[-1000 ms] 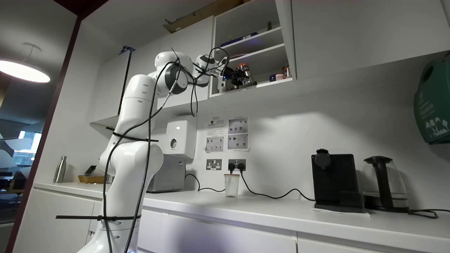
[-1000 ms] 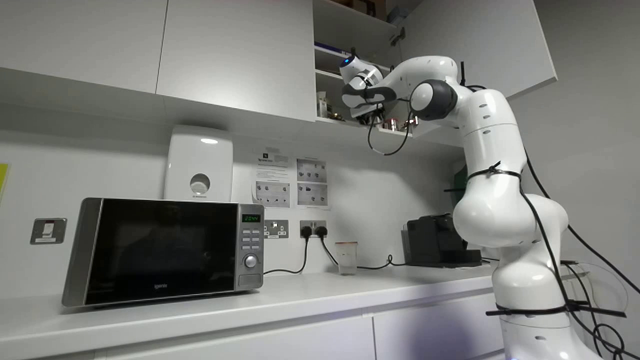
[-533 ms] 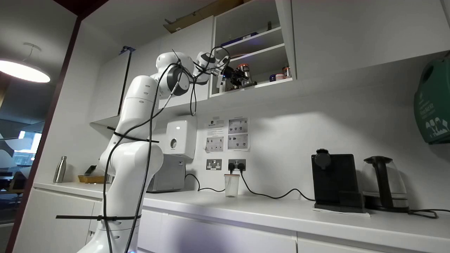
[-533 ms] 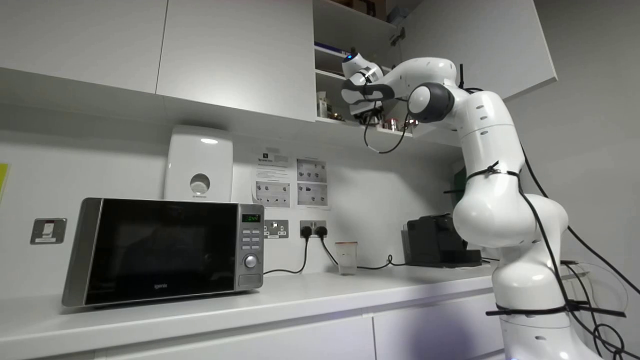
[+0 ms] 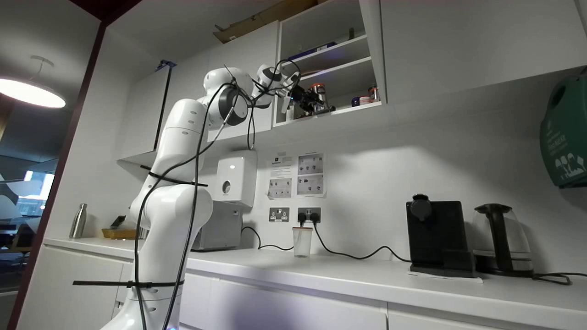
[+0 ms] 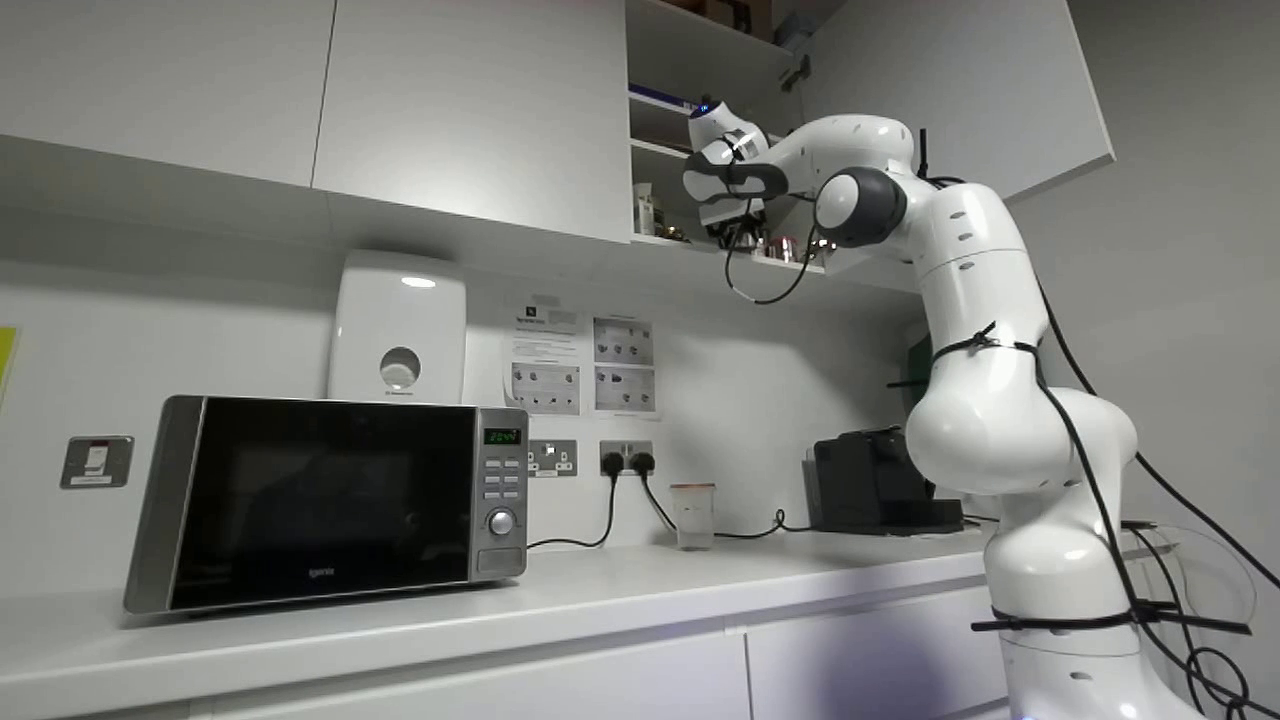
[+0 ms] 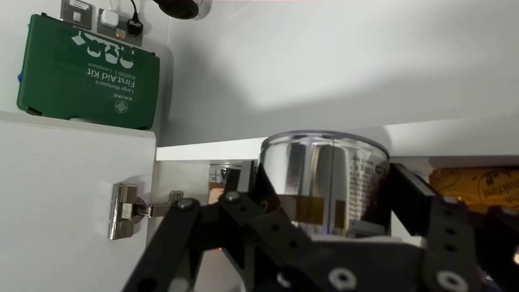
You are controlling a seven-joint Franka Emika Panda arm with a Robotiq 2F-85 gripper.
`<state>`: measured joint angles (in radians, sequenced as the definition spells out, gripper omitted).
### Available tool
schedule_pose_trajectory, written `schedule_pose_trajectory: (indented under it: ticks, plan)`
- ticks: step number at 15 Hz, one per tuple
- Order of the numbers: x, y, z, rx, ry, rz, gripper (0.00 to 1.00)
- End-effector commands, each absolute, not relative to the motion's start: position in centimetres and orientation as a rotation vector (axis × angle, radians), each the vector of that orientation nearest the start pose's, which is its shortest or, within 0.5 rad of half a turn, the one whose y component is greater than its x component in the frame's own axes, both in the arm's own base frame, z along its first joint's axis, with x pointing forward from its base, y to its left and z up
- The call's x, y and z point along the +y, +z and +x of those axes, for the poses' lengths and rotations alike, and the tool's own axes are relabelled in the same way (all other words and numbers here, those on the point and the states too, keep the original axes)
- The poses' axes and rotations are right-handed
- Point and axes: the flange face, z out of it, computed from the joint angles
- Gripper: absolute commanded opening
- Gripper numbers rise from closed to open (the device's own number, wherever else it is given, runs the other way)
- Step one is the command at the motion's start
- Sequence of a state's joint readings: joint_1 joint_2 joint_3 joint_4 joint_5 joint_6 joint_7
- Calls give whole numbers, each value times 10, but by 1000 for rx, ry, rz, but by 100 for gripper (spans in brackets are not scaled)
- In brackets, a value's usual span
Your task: Pick the bottle and put it on the bottom compartment of the top shelf
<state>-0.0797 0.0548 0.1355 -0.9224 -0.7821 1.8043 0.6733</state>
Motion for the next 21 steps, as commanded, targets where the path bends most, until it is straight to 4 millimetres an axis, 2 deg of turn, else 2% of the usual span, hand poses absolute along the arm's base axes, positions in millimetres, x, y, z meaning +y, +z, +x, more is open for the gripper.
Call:
schedule_pose_trajectory:
  ticks: [1, 11, 14, 21]
  plan:
    - [-39, 933, 505, 1162, -1649, -2950, 58]
    - [-38, 930, 505, 1162, -1585, -2982, 58]
    - [-37, 939, 504, 1235, -1676, -2945, 58]
    - [-36, 938, 521, 1303, -1648, -2901, 58]
